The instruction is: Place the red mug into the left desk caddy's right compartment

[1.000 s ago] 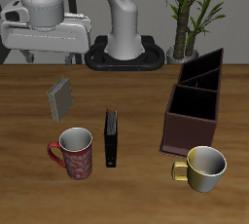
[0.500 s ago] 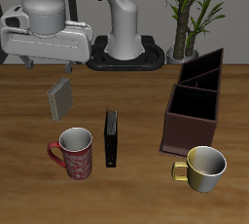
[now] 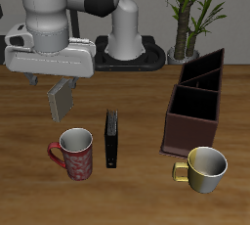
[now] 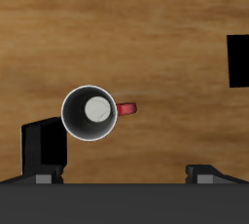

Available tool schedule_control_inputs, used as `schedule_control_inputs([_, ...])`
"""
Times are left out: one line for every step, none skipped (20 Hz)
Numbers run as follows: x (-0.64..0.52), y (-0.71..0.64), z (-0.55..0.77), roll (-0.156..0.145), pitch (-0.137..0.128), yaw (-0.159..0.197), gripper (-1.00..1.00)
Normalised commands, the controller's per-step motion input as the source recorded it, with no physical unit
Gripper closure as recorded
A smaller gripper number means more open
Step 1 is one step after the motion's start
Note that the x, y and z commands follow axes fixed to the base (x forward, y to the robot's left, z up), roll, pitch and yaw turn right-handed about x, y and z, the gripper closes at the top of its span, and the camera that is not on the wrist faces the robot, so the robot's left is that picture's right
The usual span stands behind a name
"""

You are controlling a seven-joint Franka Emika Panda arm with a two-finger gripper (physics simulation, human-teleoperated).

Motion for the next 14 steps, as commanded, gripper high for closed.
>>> schedule_control_inputs([0.14,0.0,-0.28,0.063,0.012,0.03,-1.0])
schedule_control_inputs([0.04,-0.06,-0.01,0.0,0.0,0.0,-1.0])
schedule_control_inputs([0.1,-0.1,-0.2,0.043,-0.015,-0.048,-1.0])
schedule_control_inputs([0.15,-0.08,-0.27,0.025,-0.015,0.027,-1.0])
schedule_control_inputs([0.14,-0.1,-0.32,0.003,0.008,0.029,-1.0])
schedule_control_inputs([0.16,-0.24,-0.39,-0.037,0.001,-0.064,-1.0])
schedule_control_inputs([0.15,-0.09,-0.38,0.009,0.05,-0.028,-1.0])
schedule_control_inputs([0.09,-0.03,-0.27,0.005,0.017,0.017,-1.0])
schedule_control_inputs([0.12,-0.11,-0.3,-0.016,-0.001,-0.033,-1.0])
schedule_control_inputs([0.04,-0.18,-0.27,-0.075,-0.045,-0.133,-1.0])
schedule_control_inputs([0.03,0.04,-0.13,0.032,-0.058,-0.034,-1.0])
schedule_control_inputs([-0.02,-0.1,-0.23,-0.027,0.003,-0.065,-1.0])
schedule_control_inputs([0.06,0.05,-0.11,-0.025,-0.012,-0.036,-1.0])
schedule_control_inputs([-0.02,-0.01,-0.46,0.046,-0.025,-0.07,-1.0])
